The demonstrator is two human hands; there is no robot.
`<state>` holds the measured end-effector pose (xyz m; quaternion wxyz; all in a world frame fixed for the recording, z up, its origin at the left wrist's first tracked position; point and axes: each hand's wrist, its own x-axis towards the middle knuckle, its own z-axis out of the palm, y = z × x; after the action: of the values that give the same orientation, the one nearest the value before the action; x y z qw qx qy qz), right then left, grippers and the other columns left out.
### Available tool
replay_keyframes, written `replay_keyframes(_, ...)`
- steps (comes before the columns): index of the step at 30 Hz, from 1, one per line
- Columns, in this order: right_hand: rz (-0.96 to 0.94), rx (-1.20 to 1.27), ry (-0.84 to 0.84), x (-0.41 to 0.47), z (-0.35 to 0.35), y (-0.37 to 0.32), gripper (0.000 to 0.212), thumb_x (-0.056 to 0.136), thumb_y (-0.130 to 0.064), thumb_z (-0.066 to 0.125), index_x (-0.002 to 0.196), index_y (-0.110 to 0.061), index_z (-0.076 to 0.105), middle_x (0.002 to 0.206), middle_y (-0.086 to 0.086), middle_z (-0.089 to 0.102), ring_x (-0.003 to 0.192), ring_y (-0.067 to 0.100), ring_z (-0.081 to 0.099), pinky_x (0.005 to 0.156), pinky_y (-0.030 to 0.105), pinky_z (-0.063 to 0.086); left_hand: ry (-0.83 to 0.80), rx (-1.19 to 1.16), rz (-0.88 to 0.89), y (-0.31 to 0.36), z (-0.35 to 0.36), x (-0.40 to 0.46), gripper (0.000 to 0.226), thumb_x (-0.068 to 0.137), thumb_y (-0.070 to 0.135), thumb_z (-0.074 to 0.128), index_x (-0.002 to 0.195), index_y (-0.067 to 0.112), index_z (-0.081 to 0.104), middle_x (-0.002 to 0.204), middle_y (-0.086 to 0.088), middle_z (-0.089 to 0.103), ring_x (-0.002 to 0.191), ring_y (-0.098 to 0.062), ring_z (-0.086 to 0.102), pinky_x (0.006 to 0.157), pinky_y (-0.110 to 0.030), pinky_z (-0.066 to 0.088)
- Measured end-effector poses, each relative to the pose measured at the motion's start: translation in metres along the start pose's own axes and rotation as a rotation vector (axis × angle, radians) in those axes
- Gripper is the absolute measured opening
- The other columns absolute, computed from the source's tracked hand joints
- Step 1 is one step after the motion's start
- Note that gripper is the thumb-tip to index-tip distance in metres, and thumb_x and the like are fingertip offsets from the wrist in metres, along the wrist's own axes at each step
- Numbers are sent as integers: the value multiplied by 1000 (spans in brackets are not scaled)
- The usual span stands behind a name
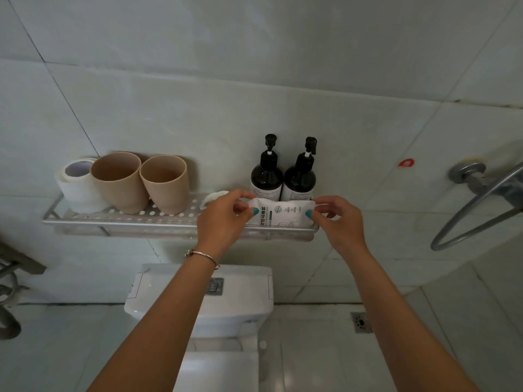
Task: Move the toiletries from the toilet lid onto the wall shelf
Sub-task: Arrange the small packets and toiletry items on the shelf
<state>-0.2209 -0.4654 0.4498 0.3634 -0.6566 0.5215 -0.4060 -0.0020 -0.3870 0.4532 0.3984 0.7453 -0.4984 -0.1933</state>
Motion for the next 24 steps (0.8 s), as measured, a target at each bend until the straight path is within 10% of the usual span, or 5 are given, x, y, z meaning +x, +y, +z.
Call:
replay_keyframes(13,-228,-122,6,-39,-6,-15,37,74,-16,80,105,-30,66,101,-11,61,85,10,48,74,7,37,164,-56,67,-4,-22,-38,32,82,33,71,112,33,61,99,17,64,91,-4,59,80,-33,52)
replay_keyframes(24,-183,-103,-283,-182,32,23,40,72,-14,82,100,-33,61,95,-6,65,74,10,54,64,17,44,82,-76,38,-95,-50,-219,35,79,35,74,111,38,60,99,20,65,87,-4,61,76,-27,51)
